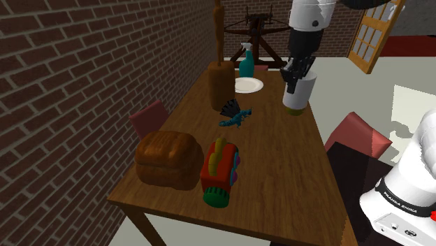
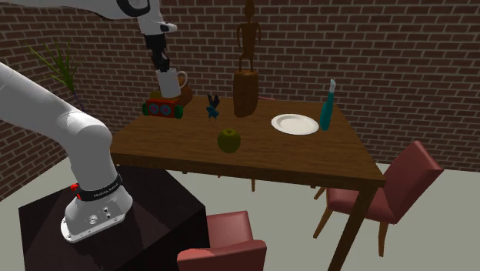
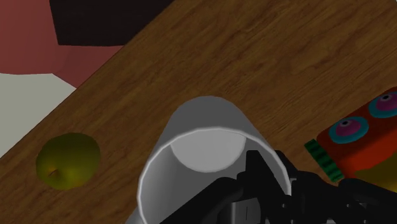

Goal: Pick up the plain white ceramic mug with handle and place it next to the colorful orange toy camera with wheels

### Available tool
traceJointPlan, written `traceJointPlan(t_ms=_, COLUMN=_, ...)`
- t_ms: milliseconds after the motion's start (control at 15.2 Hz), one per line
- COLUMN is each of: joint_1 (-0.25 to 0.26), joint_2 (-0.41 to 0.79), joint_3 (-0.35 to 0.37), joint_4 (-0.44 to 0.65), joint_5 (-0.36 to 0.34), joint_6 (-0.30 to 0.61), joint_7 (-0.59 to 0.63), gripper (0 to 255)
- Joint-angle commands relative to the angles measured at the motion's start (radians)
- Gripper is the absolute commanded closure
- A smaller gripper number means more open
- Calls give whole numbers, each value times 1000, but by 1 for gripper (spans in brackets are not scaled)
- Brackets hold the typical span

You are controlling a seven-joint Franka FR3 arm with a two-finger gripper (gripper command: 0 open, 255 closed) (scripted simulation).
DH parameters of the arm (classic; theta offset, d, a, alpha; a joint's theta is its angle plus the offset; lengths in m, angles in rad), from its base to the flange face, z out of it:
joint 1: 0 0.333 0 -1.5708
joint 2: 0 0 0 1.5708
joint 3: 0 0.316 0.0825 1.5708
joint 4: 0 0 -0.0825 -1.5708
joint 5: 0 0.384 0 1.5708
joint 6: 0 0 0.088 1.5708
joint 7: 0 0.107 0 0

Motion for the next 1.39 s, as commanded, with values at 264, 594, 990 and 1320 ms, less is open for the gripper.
traceJointPlan(t_ms=264, joint_1=53, joint_2=-24, joint_3=115, joint_4=8, joint_5=65, joint_6=-28, joint_7=140, gripper=255)
traceJointPlan(t_ms=594, joint_1=65, joint_2=-28, joint_3=141, joint_4=-45, joint_5=81, joint_6=21, joint_7=165, gripper=255)
traceJointPlan(t_ms=990, joint_1=69, joint_2=-28, joint_3=151, joint_4=-124, joint_5=89, joint_6=102, joint_7=166, gripper=255)
traceJointPlan(t_ms=1320, joint_1=72, joint_2=-21, joint_3=160, joint_4=-186, joint_5=95, joint_6=171, joint_7=167, gripper=255)
